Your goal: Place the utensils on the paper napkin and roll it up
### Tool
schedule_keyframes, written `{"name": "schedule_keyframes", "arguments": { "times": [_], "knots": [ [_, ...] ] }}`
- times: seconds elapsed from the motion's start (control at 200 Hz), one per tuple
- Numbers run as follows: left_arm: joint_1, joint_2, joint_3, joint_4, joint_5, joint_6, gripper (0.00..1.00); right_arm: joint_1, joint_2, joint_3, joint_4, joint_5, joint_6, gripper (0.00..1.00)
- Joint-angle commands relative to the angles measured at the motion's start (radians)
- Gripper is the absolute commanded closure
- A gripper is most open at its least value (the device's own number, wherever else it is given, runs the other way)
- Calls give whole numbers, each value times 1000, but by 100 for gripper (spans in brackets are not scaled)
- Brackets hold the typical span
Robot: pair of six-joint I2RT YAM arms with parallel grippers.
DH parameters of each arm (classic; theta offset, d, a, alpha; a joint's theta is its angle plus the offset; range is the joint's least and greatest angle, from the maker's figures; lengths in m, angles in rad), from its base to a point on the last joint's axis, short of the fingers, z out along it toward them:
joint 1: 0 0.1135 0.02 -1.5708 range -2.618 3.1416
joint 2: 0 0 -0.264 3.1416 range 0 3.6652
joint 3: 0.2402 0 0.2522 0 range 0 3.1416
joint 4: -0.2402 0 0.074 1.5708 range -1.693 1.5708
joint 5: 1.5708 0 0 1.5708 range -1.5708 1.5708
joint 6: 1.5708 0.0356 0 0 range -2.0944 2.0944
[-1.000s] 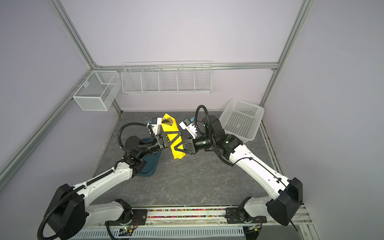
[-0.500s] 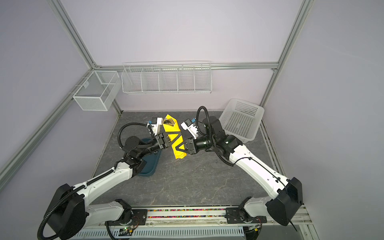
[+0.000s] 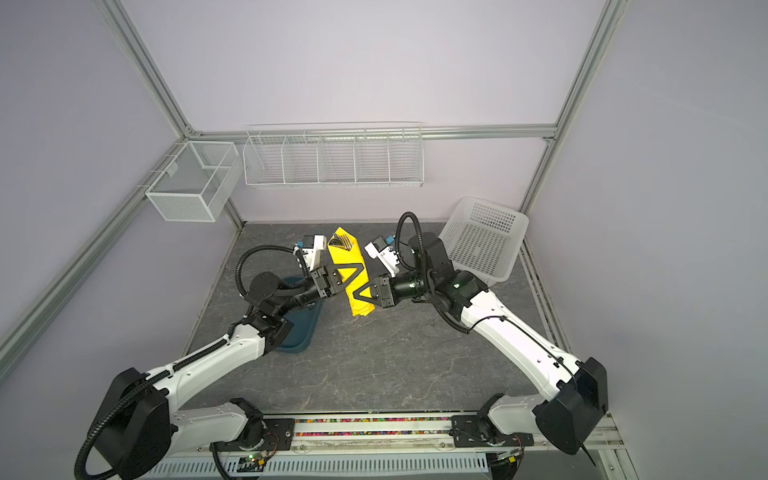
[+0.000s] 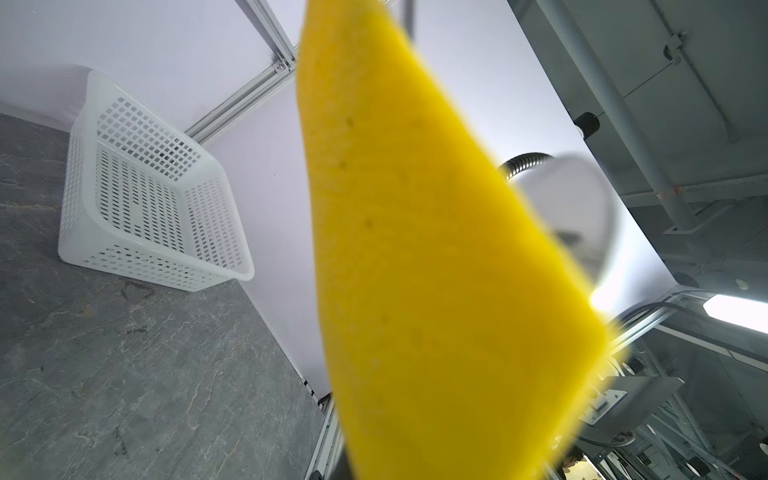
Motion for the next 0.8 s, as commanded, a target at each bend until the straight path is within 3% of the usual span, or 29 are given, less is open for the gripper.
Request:
{"name": "schedule_keyframes", "arguments": {
  "times": [0.0,0.185,0.32,0.48,0.665,0.7,0.795],
  "knots": [
    [0,-15,1,20,9,3,100,-19,-34,-11,49,17,7,89],
    [1,-16,6,23,6,6,100,-21,-39,-20,62,9,13,84],
    [2,-14,6,21,2,8,100,-27,-76,-55,112,9,22,70],
    [3,-24,3,-3,2,25,100,-58,-154,-97,112,93,22,55],
    [17,-46,-18,-31,-20,33,100,-131,-255,-136,52,232,23,50],
    [21,-50,-23,-35,-22,31,100,-151,-283,-160,59,273,32,45],
    [31,-59,-29,-68,-31,38,100,-200,-341,-197,-13,500,36,43]
  ]
}}
